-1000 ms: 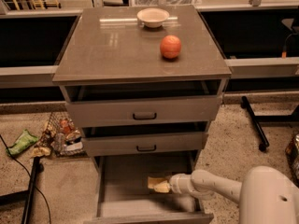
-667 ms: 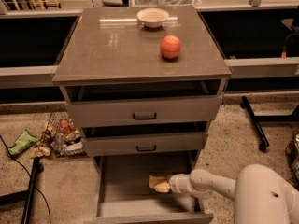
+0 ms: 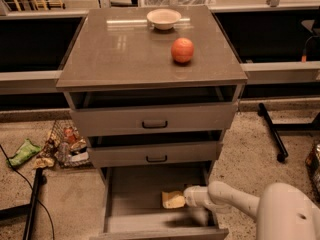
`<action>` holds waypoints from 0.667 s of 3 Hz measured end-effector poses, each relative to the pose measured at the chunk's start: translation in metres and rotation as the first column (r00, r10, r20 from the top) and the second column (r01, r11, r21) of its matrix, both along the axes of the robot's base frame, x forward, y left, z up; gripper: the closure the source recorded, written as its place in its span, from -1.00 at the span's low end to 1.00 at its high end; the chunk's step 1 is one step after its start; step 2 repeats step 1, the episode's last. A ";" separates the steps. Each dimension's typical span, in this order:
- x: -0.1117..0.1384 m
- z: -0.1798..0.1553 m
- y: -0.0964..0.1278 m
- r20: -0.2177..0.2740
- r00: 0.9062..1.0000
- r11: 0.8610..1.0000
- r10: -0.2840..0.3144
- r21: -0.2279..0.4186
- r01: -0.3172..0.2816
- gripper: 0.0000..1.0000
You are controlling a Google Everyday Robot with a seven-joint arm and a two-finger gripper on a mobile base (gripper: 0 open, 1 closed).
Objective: Place sponge into bottom drawer
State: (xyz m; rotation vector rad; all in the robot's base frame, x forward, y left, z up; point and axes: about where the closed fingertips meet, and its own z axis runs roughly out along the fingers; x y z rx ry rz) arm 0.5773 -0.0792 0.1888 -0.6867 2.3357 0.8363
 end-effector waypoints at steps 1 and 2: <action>-0.011 0.039 -0.012 0.054 0.998 0.995 0.024 0.095 -0.029 -1.00; -0.011 0.039 -0.012 0.054 0.998 0.995 0.024 0.095 -0.029 -1.00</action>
Offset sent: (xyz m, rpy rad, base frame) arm 0.0000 0.0000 0.0000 0.0000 0.0000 0.0000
